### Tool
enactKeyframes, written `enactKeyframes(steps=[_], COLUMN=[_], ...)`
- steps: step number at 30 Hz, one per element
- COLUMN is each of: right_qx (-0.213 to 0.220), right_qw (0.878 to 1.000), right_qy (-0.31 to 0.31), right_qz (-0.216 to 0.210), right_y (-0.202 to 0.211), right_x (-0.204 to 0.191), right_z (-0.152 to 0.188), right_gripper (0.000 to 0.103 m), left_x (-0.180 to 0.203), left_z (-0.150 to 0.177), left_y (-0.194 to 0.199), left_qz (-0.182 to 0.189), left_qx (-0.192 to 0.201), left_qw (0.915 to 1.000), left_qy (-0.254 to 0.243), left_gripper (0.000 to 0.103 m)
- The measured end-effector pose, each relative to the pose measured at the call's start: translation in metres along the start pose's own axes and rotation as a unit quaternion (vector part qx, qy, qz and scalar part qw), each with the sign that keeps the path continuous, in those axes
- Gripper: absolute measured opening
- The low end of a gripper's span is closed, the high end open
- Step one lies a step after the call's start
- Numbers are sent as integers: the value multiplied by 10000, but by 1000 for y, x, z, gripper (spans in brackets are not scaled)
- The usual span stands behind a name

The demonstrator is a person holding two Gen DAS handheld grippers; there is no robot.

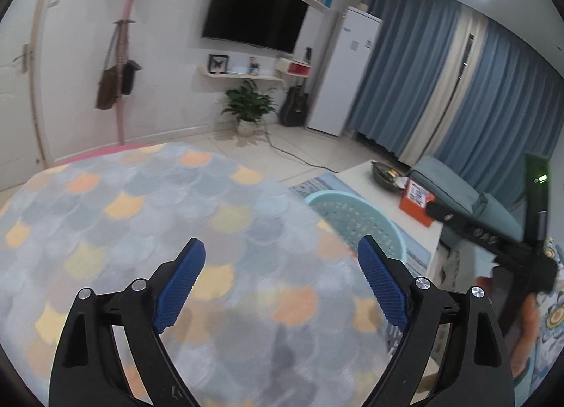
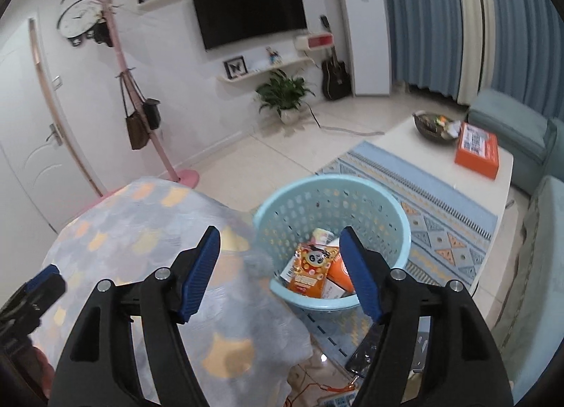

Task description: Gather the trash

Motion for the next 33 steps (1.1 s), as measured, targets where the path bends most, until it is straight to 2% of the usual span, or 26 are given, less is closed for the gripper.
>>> enactKeyframes(steps=[6,9,17,20,28,33], right_qx=[481,769,919,901,842,858], right_qw=[9982,9961,9936,9938,9944,9945], right_qy=[296,298,301,246,262,311], right_qz=[203,313,576,610,578,521], right_y=[32,42,43,42,39,42], right_x=[-22,-26,-23,-22,-28,-32], right_z=[12,19,35,39,60,67], right_gripper=[70,70,70,70,70,70], left_x=[-23,-26,-30,-35,-31,-31], left_z=[26,34,39,43,47,48], left_y=[12,13,19,15,20,18], left_qz=[-632,-1007,-1204,-1102,-1227,-1171], left_qx=[232,501,973,822,923,845], left_qw=[9977,9936,9879,9905,9881,9894], left_qy=[54,-76,-128,3,-121,-127], left_gripper=[87,87,89,89,90,92])
Point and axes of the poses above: each gripper's, at about its wrist camera, not at the fingertips, and y roughly against the way its jaws point, x to its right, z to its underside, the point moved 4 cm from there along -y, roughly the way its jaws point, and after that the axes turned 2 degrees about -y, right-handed, at the moved point
